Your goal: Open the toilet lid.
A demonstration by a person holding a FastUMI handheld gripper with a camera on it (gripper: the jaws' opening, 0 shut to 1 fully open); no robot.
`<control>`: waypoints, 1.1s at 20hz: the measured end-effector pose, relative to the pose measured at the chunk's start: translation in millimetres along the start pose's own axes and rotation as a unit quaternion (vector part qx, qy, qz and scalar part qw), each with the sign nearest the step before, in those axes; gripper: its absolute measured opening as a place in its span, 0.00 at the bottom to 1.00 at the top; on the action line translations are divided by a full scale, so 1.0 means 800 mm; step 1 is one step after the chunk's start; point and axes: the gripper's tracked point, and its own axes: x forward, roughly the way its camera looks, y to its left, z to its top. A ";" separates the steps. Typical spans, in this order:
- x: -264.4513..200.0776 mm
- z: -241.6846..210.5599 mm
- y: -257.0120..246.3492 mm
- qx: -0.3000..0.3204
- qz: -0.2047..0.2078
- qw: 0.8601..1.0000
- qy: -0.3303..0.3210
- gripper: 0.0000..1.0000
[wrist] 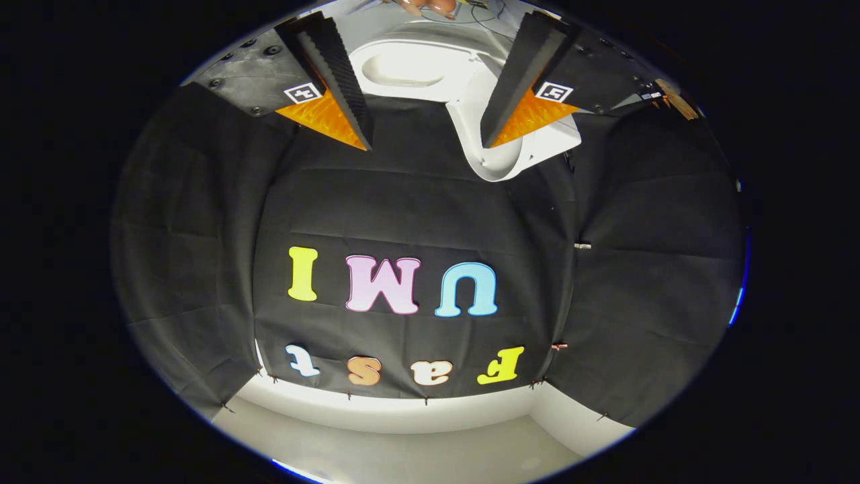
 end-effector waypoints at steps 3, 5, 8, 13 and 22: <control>-0.003 0.004 -0.001 -0.006 -0.003 1.000 -0.004 0.99; -0.007 0.008 -0.001 -0.007 -0.003 1.000 -0.005 0.99; -0.013 0.016 -0.002 -0.007 -0.005 1.000 -0.012 0.99; -0.016 0.019 0.000 -0.008 -0.005 1.000 -0.017 0.99; -0.017 0.019 0.000 -0.002 -0.005 1.000 -0.016 0.99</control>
